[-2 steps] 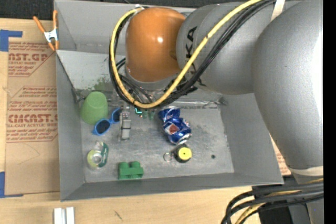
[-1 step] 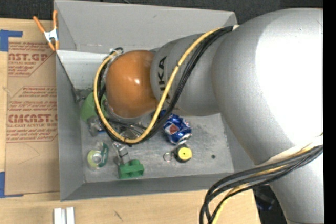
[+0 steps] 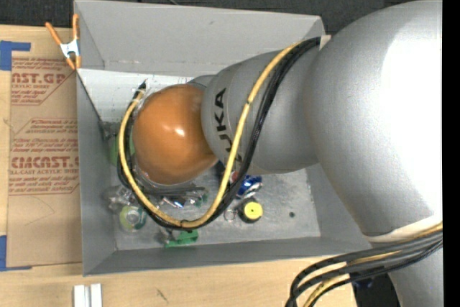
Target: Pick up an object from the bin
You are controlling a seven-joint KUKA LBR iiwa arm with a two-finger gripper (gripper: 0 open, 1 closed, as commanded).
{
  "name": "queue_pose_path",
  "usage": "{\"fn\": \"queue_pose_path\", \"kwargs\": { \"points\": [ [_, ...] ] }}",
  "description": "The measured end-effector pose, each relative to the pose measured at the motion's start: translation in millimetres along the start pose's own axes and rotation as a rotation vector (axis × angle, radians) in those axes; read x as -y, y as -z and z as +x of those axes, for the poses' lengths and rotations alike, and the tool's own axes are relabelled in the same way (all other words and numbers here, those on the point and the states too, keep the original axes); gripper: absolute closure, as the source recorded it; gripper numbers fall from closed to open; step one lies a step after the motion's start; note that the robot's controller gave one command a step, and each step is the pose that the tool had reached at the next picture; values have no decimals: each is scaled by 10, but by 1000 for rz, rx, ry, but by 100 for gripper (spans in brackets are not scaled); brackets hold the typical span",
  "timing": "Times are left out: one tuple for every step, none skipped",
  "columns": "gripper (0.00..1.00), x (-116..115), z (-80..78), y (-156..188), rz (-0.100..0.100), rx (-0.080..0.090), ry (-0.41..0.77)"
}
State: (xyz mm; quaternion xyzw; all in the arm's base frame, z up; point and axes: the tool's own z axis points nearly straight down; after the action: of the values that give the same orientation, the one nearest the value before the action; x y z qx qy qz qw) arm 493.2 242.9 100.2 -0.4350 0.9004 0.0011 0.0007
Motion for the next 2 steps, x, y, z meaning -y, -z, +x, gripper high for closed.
{"fn": "queue_pose_path", "kwargs": {
  "points": [
    [0, 179, -201, 105, 2, 1, 101],
    [0, 196, -197, -316, 0, -6, 453]
  ]
}}
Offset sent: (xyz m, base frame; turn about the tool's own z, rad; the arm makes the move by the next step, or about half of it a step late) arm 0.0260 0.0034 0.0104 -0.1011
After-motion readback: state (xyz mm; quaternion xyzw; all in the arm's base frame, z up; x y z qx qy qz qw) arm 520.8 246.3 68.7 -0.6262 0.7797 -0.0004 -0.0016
